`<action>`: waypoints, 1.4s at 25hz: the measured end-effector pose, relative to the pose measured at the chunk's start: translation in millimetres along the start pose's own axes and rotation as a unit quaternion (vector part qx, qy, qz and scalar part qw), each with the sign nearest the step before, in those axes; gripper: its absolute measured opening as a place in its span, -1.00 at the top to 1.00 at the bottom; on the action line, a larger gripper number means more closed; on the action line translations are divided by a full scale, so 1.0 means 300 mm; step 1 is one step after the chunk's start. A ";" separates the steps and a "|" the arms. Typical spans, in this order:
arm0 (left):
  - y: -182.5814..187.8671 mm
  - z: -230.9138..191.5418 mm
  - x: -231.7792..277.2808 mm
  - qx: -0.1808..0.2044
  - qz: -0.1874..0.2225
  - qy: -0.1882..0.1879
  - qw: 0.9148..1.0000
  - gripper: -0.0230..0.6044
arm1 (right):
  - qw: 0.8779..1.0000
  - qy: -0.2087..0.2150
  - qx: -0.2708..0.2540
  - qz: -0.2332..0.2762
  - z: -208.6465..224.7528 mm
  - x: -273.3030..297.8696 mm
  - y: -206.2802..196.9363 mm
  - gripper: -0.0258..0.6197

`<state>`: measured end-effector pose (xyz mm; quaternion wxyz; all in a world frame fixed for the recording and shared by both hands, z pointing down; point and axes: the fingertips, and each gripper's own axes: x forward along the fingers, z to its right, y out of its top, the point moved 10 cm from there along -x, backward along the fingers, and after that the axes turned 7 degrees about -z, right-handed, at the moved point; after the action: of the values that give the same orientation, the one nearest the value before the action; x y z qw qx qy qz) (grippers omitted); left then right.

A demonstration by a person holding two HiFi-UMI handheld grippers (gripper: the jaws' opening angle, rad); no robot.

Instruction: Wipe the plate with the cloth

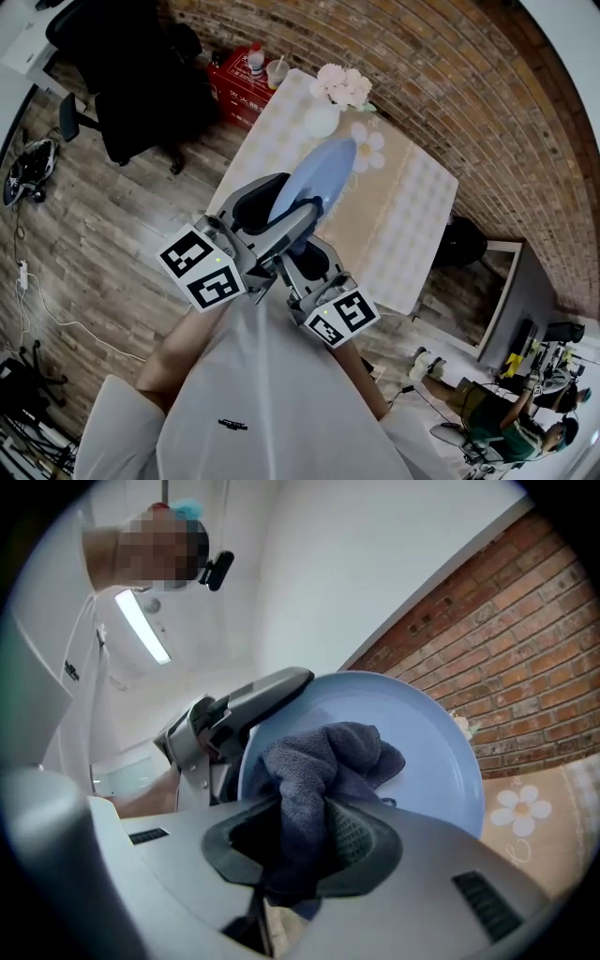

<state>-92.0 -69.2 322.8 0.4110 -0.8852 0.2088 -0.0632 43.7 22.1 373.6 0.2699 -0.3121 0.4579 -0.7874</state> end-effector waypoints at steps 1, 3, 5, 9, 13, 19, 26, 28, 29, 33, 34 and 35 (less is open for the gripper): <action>-0.007 0.000 -0.001 -0.002 -0.002 0.000 1.000 0.13 | 1.000 0.000 -0.002 0.006 -0.006 -0.001 0.010 0.57; -0.018 0.008 0.000 0.001 -0.007 -0.001 1.000 0.13 | 1.000 -0.001 -0.008 0.018 -0.012 -0.004 0.029 0.57; -0.027 0.016 0.006 0.005 -0.012 -0.003 1.000 0.13 | 0.999 -0.004 -0.015 0.029 -0.009 -0.010 0.048 0.57; -0.049 0.033 0.018 0.002 -0.021 -0.007 1.000 0.13 | 0.998 -0.018 -0.028 0.051 0.014 -0.025 0.090 0.57; -0.057 0.045 0.004 0.000 -0.021 -0.012 1.000 0.13 | 0.997 -0.029 -0.044 0.059 0.024 -0.028 0.113 0.57; -0.064 0.060 0.000 0.000 -0.019 -0.015 1.000 0.13 | 0.995 -0.046 -0.058 0.068 0.063 -0.036 0.132 0.57; -0.069 0.084 0.000 -0.010 -0.019 -0.024 0.999 0.13 | 0.992 -0.078 -0.070 0.077 0.159 -0.058 0.154 0.57; -0.058 0.089 0.000 -0.010 -0.016 -0.028 0.999 0.13 | 0.991 -0.090 -0.071 0.076 0.188 -0.062 0.152 0.57; -0.054 0.091 0.000 -0.009 -0.015 -0.029 0.999 0.13 | 0.990 -0.096 -0.068 0.075 0.203 -0.066 0.147 0.57; -0.042 0.098 -0.003 -0.011 -0.010 -0.034 0.999 0.13 | 0.990 -0.119 -0.054 0.061 0.257 -0.081 0.109 0.57; -0.038 0.098 -0.004 -0.012 -0.009 -0.035 0.999 0.13 | 0.990 -0.122 -0.051 0.056 0.267 -0.083 0.098 0.57; -0.033 0.096 -0.005 -0.012 -0.007 -0.036 0.999 0.13 | 0.990 -0.125 -0.049 0.050 0.275 -0.084 0.087 0.57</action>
<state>-82.1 -42.5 311.5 0.4067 -0.8934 0.1884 -0.0317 124.8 -17.0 376.1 0.3487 -0.3978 0.4736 -0.7042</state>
